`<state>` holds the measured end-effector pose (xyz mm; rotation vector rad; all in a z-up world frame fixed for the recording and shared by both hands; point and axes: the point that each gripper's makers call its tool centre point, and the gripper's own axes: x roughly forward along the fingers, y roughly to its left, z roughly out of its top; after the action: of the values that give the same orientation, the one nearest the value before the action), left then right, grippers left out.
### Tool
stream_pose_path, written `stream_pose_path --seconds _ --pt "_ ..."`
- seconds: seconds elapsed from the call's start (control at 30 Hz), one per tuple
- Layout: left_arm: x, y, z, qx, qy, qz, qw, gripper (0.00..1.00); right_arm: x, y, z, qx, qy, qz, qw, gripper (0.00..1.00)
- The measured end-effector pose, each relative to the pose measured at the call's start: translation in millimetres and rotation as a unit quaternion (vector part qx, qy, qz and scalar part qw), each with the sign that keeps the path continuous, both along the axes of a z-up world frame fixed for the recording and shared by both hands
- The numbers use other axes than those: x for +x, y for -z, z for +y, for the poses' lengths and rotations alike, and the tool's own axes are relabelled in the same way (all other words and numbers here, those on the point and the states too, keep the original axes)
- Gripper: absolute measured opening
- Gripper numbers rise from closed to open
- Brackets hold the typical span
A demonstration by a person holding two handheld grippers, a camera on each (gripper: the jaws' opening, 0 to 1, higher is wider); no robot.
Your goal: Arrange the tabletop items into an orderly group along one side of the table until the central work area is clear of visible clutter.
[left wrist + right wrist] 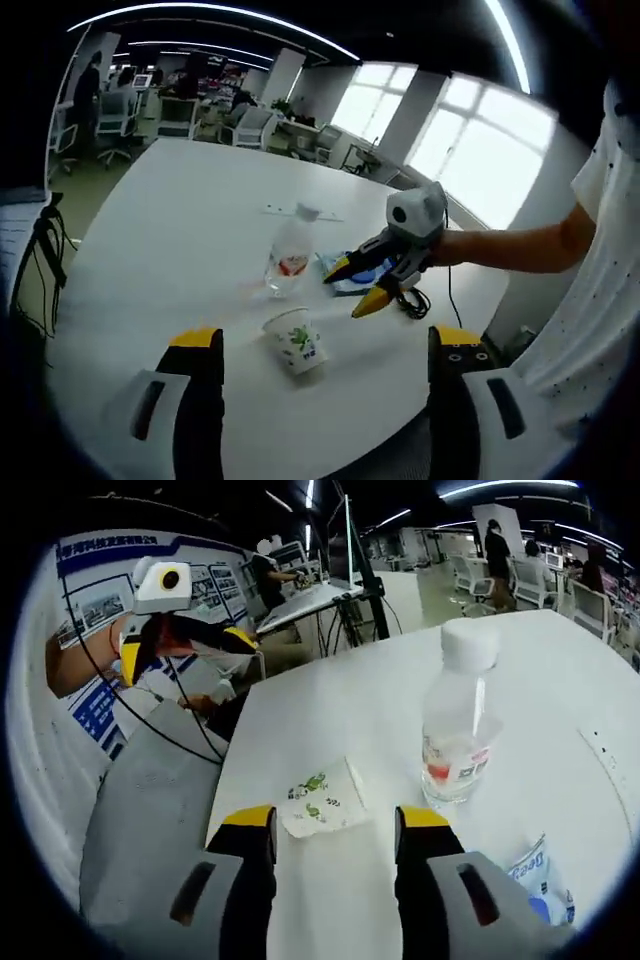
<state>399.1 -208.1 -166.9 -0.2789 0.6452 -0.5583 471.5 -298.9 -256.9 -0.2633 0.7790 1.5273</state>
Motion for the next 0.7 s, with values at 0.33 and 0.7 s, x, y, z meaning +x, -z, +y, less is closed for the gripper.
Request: stream_pose_path --seconds 0.33,0.7 --pt "11.7 13.4 0 -0.007 -0.007 0.018 0.9998 0.86 5 20.4 15 0.009 -0.037 0.023 0.9990 0.36" --pt "20.0 25.5 -5 -0.010 -0.009 0.036 0.9993 0.85 -1 26.2 23 0.029 -0.068 0.046 0.9962 0.29"
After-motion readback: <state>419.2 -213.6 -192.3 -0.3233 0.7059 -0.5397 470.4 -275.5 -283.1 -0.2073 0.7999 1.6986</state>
